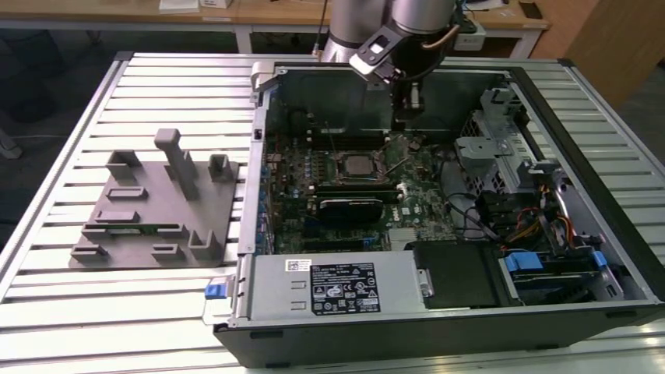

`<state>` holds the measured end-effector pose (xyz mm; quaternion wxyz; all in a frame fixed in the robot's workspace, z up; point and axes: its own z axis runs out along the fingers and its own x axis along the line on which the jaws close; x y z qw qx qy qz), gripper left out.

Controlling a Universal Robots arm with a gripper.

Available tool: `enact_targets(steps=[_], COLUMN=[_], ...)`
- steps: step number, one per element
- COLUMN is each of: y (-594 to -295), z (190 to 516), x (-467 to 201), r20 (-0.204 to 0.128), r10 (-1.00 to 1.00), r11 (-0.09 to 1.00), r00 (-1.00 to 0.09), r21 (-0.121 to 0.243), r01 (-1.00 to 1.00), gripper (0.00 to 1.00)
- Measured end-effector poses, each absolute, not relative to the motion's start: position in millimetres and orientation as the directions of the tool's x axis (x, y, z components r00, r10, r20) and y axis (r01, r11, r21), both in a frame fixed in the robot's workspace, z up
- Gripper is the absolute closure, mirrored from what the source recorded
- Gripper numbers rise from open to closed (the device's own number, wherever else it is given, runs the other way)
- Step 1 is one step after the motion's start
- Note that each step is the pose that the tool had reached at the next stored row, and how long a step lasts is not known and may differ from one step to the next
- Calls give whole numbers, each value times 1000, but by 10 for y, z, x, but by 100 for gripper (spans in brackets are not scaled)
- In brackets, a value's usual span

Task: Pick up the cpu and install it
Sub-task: 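Close the cpu cover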

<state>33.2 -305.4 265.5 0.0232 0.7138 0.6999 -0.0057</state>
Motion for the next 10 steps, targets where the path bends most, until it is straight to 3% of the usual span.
enact_targets(steps=[10], y=[-3045], z=[2646], x=[609], r20=[-41], r10=[999], r11=[-19], r00=[20], r21=[25], r01=[1000], gripper=[89])
